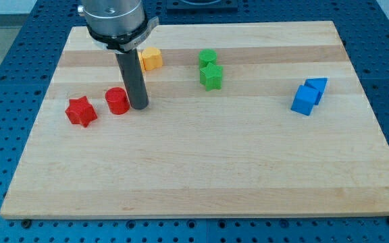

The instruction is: Slightly push yellow blocks towards right

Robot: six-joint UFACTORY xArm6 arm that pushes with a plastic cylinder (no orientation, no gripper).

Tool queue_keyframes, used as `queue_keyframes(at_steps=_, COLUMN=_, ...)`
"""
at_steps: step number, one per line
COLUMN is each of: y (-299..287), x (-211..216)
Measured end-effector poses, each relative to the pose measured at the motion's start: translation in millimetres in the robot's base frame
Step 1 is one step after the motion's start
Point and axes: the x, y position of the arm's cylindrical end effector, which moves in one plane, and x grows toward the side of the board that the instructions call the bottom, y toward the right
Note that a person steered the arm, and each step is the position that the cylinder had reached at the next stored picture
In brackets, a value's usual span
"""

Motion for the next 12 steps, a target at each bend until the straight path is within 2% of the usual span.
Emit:
queue_keyframes(at_steps=2, y=-49, x=0)
queue_keyframes(at_steps=4, y=-29, x=-6)
queue_keyframes(at_steps=5, y=-33, x=-27)
queue_keyframes(at_steps=7, y=-41, x=-42)
queue_keyframes(at_steps=8, y=-56, x=-71)
queue_keyframes(at_steps=9, y=-50, x=-75)
queue_keyframes(at_steps=10, y=-3, x=-88)
queue_keyframes(at_steps=12, y=30, x=-104)
